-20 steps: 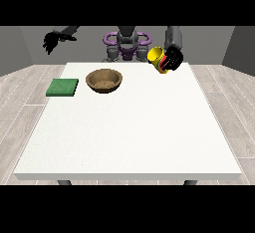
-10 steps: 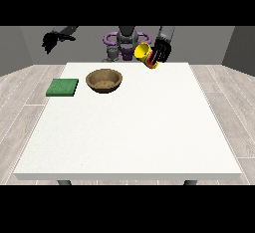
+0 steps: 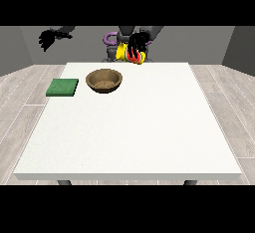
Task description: Pick the cup and pour the ball into the bowl, then pick the bowl and place it on the pad
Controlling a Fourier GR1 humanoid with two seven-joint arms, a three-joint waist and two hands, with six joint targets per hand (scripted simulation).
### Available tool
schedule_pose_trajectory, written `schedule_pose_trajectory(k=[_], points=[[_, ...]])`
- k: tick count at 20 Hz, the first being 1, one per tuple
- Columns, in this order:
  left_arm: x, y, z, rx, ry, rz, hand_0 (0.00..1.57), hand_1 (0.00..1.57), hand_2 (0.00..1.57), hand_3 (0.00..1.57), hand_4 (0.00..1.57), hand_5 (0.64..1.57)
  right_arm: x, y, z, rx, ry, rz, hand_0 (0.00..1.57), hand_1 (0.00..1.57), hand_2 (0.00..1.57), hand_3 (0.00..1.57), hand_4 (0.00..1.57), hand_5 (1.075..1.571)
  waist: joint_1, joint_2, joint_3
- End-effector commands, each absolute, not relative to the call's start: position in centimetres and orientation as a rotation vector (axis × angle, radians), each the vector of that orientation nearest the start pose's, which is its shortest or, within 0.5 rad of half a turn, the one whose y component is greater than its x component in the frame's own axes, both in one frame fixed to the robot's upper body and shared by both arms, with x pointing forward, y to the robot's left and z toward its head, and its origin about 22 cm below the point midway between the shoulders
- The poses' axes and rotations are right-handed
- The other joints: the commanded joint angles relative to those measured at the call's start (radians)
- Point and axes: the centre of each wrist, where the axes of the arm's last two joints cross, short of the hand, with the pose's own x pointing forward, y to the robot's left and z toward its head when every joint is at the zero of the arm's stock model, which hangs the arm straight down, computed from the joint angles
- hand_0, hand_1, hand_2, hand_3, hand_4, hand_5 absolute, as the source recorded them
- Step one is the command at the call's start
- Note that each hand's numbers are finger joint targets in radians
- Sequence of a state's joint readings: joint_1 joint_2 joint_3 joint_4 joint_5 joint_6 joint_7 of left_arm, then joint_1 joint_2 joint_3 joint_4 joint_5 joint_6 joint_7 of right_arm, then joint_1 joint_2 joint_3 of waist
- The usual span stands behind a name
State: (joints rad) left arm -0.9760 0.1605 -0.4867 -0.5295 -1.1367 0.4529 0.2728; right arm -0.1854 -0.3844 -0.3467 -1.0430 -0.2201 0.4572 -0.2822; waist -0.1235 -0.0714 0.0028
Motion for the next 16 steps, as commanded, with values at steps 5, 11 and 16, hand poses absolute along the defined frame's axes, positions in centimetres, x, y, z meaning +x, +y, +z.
schedule_pose_trajectory(k=[5, 11, 16], points=[[40.0, 6.6, 2.7, 1.651, -1.342, -1.899, 1.54, 1.54, 1.57, 1.57, 1.57, 1.124, 26.9, -40.3, -2.0, 0.101, -1.619, 0.023, 0.0, 0.0, 0.0, 0.0, 0.0, 1.57, -0.02, 0.004, -0.0003], [38.7, 4.1, 2.1, 1.754, -1.186, -2.186, 1.46, 1.46, 1.57, 1.57, 1.48, 1.216, 25.5, -41.5, -3.0, 0.052, -1.561, 0.005, 0.0, 0.0, 0.0, 0.0, 0.0, 1.571, 0.025, -0.069, -0.0016], [39.1, 3.9, 3.4, 1.757, -1.186, -2.231, 1.45, 1.45, 1.57, 1.57, 1.53, 1.129, 26.6, -39.0, -3.3, 0.061, -1.565, 0.012, 0.0, 0.0, 0.0, 0.0, 0.0, 1.57, 0.035, -0.042, -0.0028]])
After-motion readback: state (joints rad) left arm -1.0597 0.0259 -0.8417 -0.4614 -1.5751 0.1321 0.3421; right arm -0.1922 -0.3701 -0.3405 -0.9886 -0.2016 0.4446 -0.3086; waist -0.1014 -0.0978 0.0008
